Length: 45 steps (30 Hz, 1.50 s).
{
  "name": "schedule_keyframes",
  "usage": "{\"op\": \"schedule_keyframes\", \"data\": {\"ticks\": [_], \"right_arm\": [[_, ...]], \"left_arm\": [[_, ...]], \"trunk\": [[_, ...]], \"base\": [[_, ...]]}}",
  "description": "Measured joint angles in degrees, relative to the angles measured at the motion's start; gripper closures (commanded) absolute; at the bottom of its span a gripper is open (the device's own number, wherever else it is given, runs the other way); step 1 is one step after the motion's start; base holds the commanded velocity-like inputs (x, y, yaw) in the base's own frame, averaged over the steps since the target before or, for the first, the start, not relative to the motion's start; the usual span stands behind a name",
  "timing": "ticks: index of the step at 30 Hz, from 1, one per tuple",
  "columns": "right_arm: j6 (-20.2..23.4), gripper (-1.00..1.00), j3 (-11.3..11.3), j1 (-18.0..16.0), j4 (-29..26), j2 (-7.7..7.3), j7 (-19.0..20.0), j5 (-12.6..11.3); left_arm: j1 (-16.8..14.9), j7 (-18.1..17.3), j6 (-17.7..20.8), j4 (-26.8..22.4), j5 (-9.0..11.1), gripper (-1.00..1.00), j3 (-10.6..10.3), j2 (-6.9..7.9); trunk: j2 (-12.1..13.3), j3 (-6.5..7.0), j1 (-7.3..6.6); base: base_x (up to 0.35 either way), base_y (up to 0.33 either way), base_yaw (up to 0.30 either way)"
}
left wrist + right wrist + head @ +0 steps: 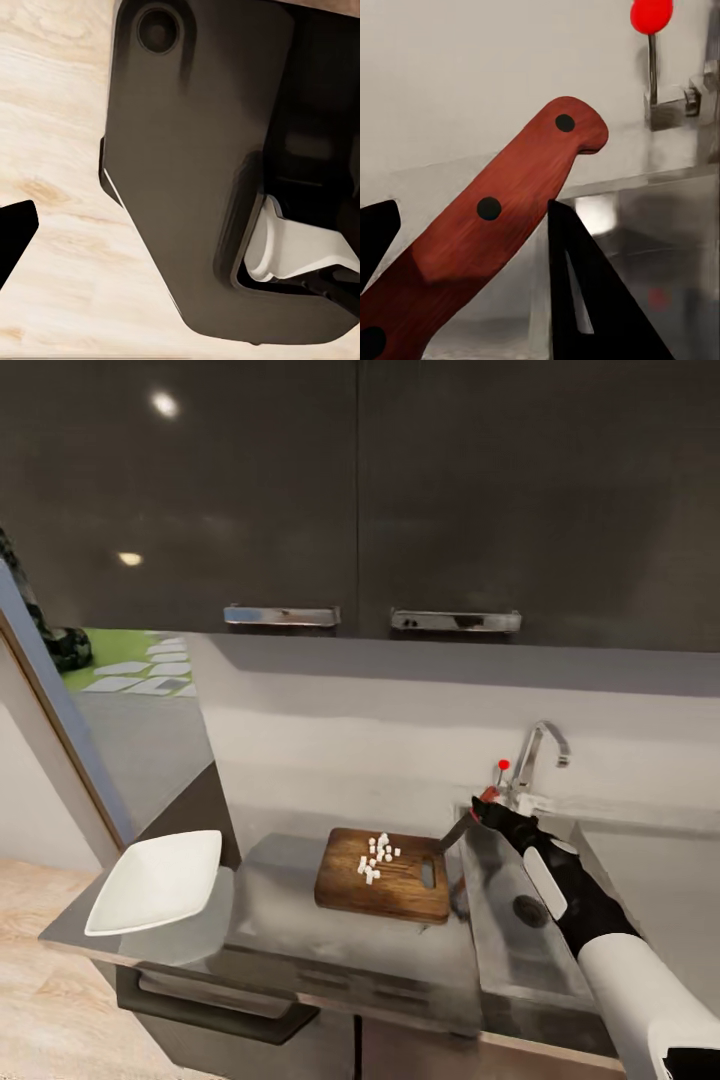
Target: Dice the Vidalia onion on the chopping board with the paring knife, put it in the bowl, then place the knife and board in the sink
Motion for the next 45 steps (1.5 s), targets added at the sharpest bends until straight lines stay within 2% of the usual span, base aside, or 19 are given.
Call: {"op": "schedule_keyframes", "data": {"ticks": [4,6,9,13,24,27,29,31,34,37,38,40,45], "right_arm": [[0.0,1.00,0.0,0.0,0.0,-0.01,4.4,6.5],[0.0,1.00,0.0,0.0,0.1,-0.02,4.8,7.8],[0.8,1.00,0.0,0.0,0.3,0.01,4.9,8.3],[5.4,1.00,-0.1,0.0,0.4,-0.01,4.7,8.4],[6.2,1.00,0.0,0.0,0.5,-0.01,4.8,9.9],[6.2,1.00,0.0,0.0,0.5,0.05,5.0,12.6],[6.2,1.00,0.1,0.0,0.5,0.06,5.2,15.8],[6.2,1.00,0.1,0.0,0.5,0.05,5.3,16.8],[6.2,1.00,0.1,0.0,0.5,0.04,8.0,18.2],[5.9,1.00,0.1,0.0,0.6,0.06,12.0,22.9],[5.9,1.00,0.1,0.0,0.7,0.06,12.5,23.6],[5.8,1.00,0.1,0.0,1.1,0.12,13.1,24.6],[5.9,1.00,0.2,0.0,1.5,0.24,13.3,25.0]], "left_arm": [[0.0,0.1,0.0,0.0,0.0,-1.00,0.0,0.00],[0.0,0.1,0.0,0.0,0.0,-1.00,0.0,-0.03],[0.0,0.1,0.0,0.0,0.0,-1.00,0.0,-0.08],[0.0,0.1,0.0,-0.1,0.0,-1.00,0.0,-0.21],[0.0,0.1,0.0,-0.1,0.0,-1.00,0.1,0.00],[0.0,0.1,0.0,-0.1,0.0,-1.00,0.1,0.00],[0.0,0.1,0.0,-0.1,0.0,-1.00,0.1,0.00],[0.0,0.1,0.0,-0.1,0.0,-1.00,0.1,0.00],[0.0,0.1,0.0,-0.1,0.0,-1.00,0.1,0.00],[0.0,0.1,-0.1,-0.1,0.0,-1.00,0.1,0.00],[0.0,0.1,-0.1,-0.1,0.0,-1.00,0.1,0.00],[0.0,0.2,-0.1,-0.1,0.0,-1.00,0.1,0.00],[0.0,0.2,-0.1,-0.2,0.0,-1.00,0.1,0.00]], "trunk": [[0.0,0.00,0.00],[0.0,0.00,-0.01],[0.0,0.00,-0.02],[0.0,0.06,-0.02],[0.0,0.44,-0.02],[0.0,0.53,-0.02],[0.0,0.59,-0.02],[0.0,0.63,-0.02],[0.0,0.65,-0.02],[0.0,0.66,-0.02],[0.0,0.66,-0.02],[0.0,0.66,-0.02],[0.0,0.66,-0.02]], "base": [[-0.171,-0.303,0.000],[-0.105,-0.265,0.000],[-0.028,-0.100,-0.017],[-0.004,-0.015,-0.195],[0.000,0.000,-0.269],[0.000,0.000,-0.271],[0.000,0.000,-0.271],[0.000,0.000,-0.274],[0.000,0.000,-0.269],[0.000,0.000,-0.106],[0.000,0.000,-0.029],[0.000,0.000,-0.009],[0.000,0.000,-0.002]]}}
